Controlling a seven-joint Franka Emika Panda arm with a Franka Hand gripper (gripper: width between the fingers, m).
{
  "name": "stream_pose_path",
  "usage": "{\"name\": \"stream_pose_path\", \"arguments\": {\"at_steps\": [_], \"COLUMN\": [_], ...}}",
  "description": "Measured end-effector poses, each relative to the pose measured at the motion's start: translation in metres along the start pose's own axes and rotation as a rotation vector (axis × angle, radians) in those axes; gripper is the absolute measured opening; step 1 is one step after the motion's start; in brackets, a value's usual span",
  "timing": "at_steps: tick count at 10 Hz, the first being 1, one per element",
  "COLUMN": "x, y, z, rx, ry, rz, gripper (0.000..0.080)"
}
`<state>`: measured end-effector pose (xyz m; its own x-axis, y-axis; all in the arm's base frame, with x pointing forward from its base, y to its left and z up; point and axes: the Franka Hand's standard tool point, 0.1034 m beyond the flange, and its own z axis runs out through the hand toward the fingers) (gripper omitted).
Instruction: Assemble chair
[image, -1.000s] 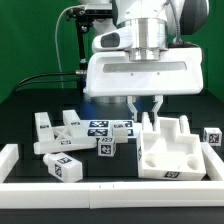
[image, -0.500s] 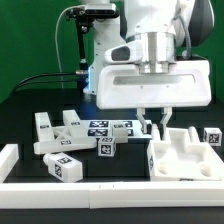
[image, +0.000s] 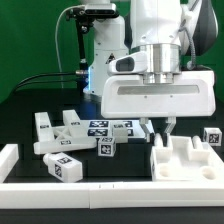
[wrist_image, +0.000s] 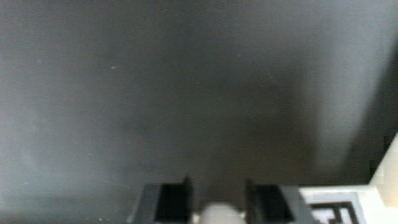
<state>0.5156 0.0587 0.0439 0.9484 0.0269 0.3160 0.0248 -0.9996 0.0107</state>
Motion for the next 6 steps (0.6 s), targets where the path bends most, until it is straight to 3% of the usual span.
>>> {"name": "stream_pose_path", "arguments": {"at_steps": [2,3,4,5,6], "x": [-0.0001,-0.0001,-0.0001,0.0002,0.0008], "y": [0.0,0.0,0.0,0.0003,0.0023], "z": [0.0001,0.0001,0.0001,-0.0004,-0.0056], "rx": [0.0,0.0,0.0,0.0,0.011], "ry": [0.0,0.0,-0.001,-0.002,-0.053], "rz": [0.0,0.0,0.0,0.0,-0.003], "gripper": [0.0427,0.0427,0.0584,0.0636,0.0636]}}
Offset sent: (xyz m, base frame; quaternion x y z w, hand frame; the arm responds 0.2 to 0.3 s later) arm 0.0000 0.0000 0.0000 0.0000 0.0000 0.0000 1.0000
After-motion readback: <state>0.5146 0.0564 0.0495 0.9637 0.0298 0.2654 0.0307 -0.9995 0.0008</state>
